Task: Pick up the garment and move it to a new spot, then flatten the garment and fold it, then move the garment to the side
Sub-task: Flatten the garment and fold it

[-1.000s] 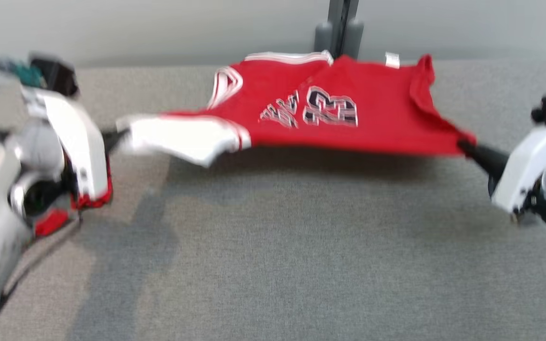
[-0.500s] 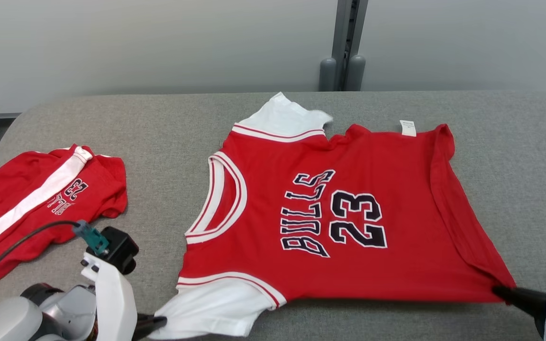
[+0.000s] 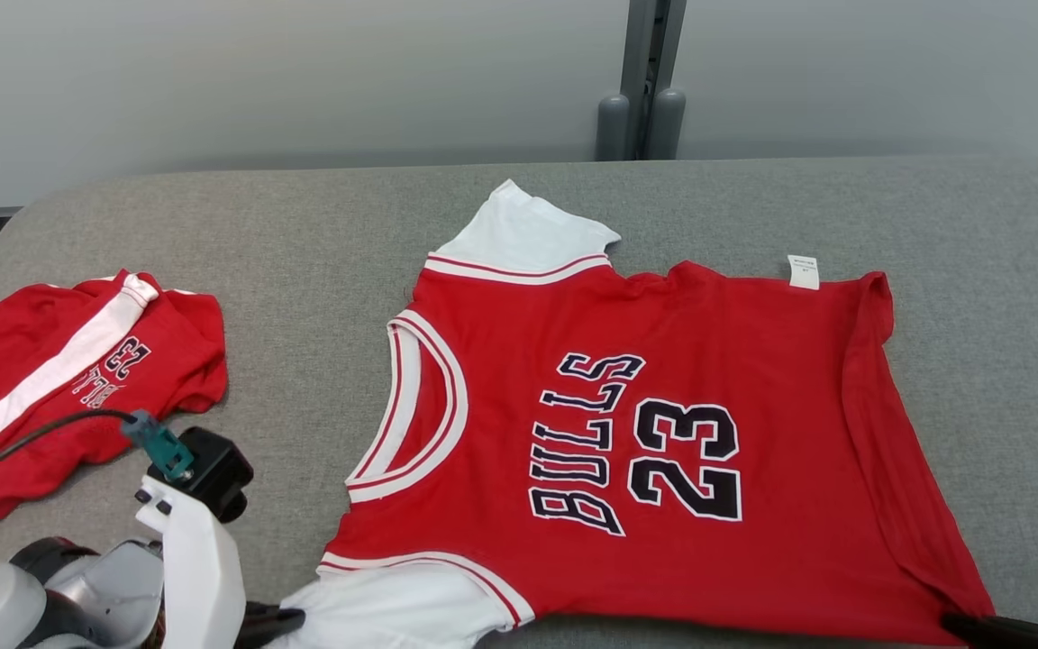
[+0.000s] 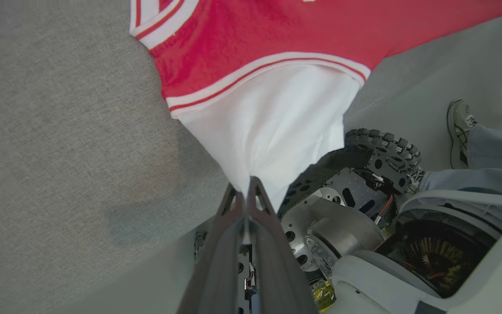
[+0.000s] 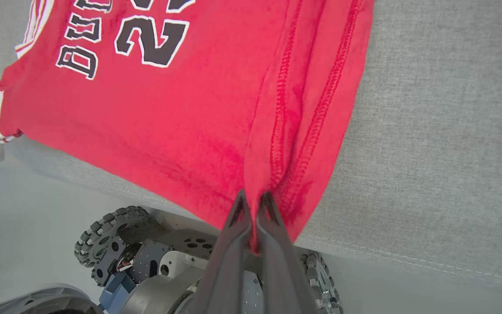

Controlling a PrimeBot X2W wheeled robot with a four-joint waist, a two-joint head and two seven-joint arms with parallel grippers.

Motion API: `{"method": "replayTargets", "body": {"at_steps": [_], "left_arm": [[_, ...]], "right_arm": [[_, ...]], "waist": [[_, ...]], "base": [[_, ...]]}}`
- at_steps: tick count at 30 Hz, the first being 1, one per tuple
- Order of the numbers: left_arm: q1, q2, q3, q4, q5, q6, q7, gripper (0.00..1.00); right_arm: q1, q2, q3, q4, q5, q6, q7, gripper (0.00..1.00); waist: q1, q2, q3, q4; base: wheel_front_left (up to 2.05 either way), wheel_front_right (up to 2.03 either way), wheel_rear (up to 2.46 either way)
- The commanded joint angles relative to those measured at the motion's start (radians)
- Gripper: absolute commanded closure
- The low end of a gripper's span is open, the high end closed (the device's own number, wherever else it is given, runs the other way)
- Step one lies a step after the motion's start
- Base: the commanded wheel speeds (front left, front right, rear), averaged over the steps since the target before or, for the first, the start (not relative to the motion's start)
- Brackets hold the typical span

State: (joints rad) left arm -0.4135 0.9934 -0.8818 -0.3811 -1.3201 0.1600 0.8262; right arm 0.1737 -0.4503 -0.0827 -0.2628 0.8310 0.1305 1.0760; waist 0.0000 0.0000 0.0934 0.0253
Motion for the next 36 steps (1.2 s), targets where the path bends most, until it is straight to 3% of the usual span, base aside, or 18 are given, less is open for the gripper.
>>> {"method": "replayTargets", "body": {"at_steps": [1, 5, 8, 17, 34, 35, 36], "left_arm": [[-0.029, 0.0, 0.009, 0.004, -0.007, 0.004, 0.015, 1.0], [-0.1, -0.026, 0.02, 0.031, -0.012, -0.006, 0.067, 1.0], [-0.192, -0.078, 0.024, 0.095, -0.012, -0.018, 0.125, 1.0], [-0.374, -0.214, 0.009, 0.326, 0.031, -0.068, 0.196, 1.0], [-0.527, -0.382, 0.001, 0.652, 0.1, -0.148, 0.14, 1.0], [-0.531, -0.392, 0.001, 0.672, 0.104, -0.152, 0.127, 0.53], [-0.532, -0.402, 0.0, 0.689, 0.11, -0.156, 0.115, 0.0]], "right_arm": [[-0.01, 0.022, -0.02, -0.017, -0.02, 0.001, 0.029, 1.0], [-0.061, 0.091, -0.073, -0.045, -0.061, 0.001, 0.092, 1.0], [-0.146, 0.151, -0.111, -0.04, -0.087, 0.001, 0.124, 1.0], [-0.331, 0.238, -0.158, 0.053, -0.167, 0.001, 0.127, 1.0], [-0.485, 0.27, -0.124, 0.209, -0.233, 0.001, 0.041, 1.0], [-0.489, 0.267, -0.123, 0.216, -0.238, 0.001, 0.033, 0.85], [-0.492, 0.266, -0.12, 0.224, -0.24, 0.001, 0.023, 0.35]], "waist": [[0.0, 0.0, 0.007, -0.004], [0.0, 0.0, 0.032, -0.016], [0.0, 0.0, 0.075, -0.033], [0.0, 0.0, 0.165, -0.081], [0.0, 0.0, 0.23, -0.099], [0.0, 0.0, 0.227, -0.098], [0.0, 0.0, 0.223, -0.097]], "base": [[0.0, 0.0, 0.0], [0.0, 0.0, 0.0], [0.0, 0.0, 0.0], [0.0, 0.0, 0.0], [0.0, 0.0, 0.0], [0.0, 0.0, 0.0], [0.0, 0.0, 0.0]]}}
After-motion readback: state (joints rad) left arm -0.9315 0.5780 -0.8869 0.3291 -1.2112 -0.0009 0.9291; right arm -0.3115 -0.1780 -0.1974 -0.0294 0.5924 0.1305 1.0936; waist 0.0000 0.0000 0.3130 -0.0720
